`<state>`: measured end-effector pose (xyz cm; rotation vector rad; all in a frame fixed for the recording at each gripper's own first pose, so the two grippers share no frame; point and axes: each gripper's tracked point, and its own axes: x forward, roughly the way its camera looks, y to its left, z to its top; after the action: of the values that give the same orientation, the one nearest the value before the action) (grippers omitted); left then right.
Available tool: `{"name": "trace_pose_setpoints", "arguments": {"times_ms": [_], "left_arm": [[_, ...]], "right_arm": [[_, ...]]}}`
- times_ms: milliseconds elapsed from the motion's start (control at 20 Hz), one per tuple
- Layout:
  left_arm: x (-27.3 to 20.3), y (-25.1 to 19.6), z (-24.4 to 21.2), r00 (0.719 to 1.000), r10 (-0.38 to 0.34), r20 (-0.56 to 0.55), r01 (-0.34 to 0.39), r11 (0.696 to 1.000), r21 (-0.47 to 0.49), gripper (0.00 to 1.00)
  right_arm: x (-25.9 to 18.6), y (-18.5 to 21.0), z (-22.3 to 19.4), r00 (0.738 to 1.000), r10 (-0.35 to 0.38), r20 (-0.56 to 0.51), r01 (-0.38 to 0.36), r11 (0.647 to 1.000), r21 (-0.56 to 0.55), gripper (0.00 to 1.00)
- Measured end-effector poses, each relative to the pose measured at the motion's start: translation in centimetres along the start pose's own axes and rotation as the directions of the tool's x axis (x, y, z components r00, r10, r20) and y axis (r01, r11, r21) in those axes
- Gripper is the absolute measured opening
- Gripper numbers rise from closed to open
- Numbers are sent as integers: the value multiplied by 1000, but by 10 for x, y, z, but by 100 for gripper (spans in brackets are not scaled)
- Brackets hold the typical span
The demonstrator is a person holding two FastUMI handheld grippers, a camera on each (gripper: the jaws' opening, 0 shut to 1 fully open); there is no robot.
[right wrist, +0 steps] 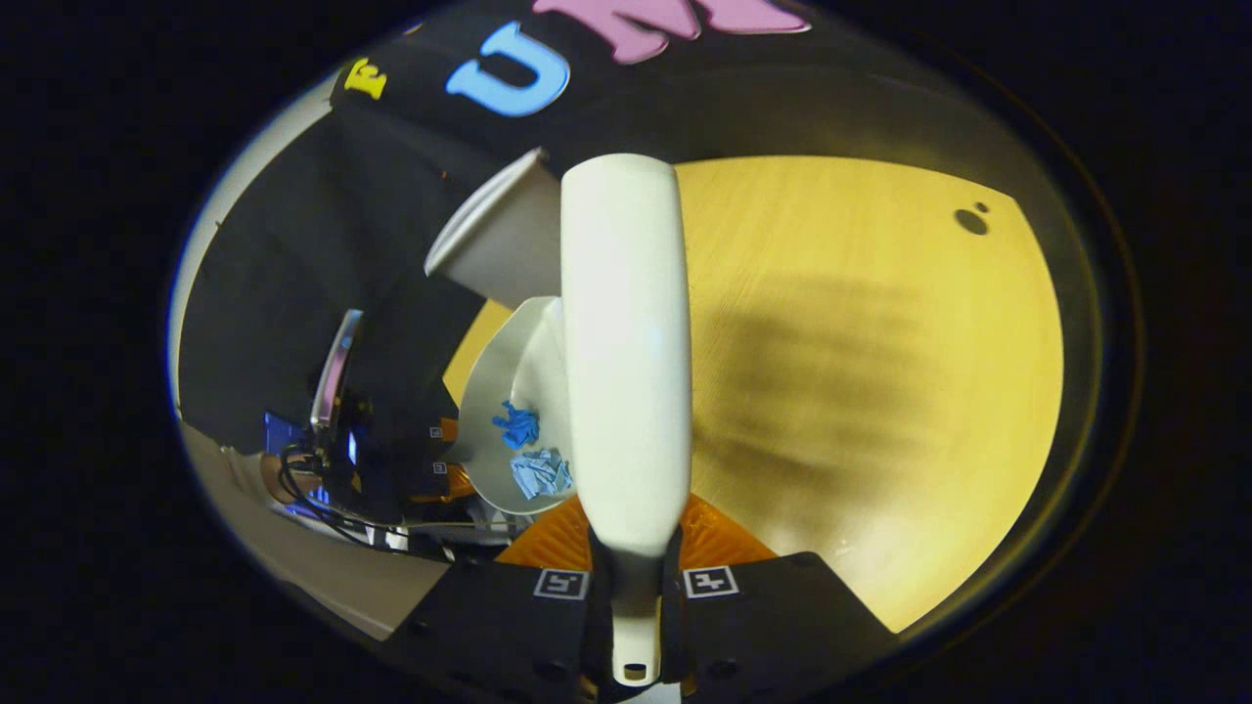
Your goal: Pick up the small broom and dustpan from the desktop, sweep the trash into the dustpan with the broom, and then empty the trash into the garbage bin.
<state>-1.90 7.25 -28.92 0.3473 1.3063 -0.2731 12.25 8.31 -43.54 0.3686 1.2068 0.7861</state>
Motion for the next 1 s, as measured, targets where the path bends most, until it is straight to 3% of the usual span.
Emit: {"name": "trace_pose_setpoints", "arguments": {"times_ms": [200,350,450,600,750,1000], "left_arm": [[-30,29,46,992,36,121,-46,996,81,25],[-68,69,85,972,108,208,-135,983,123,27],[-94,120,106,954,205,221,-239,961,140,25],[-122,209,111,899,390,199,-423,891,167,26],[-152,280,111,831,535,155,-557,807,196,25],[-177,344,106,724,685,79,-660,655,367,25]], "right_arm": [[-11,-28,-50,972,-58,228,32,993,116,21],[5,-45,-107,944,-98,316,39,981,190,20],[22,-52,-136,933,-116,341,34,970,239,20],[27,-57,-146,927,-153,342,50,956,290,21],[21,-63,-147,924,-169,343,49,942,332,20],[26,-62,-146,928,-178,328,67,944,324,20]]}}
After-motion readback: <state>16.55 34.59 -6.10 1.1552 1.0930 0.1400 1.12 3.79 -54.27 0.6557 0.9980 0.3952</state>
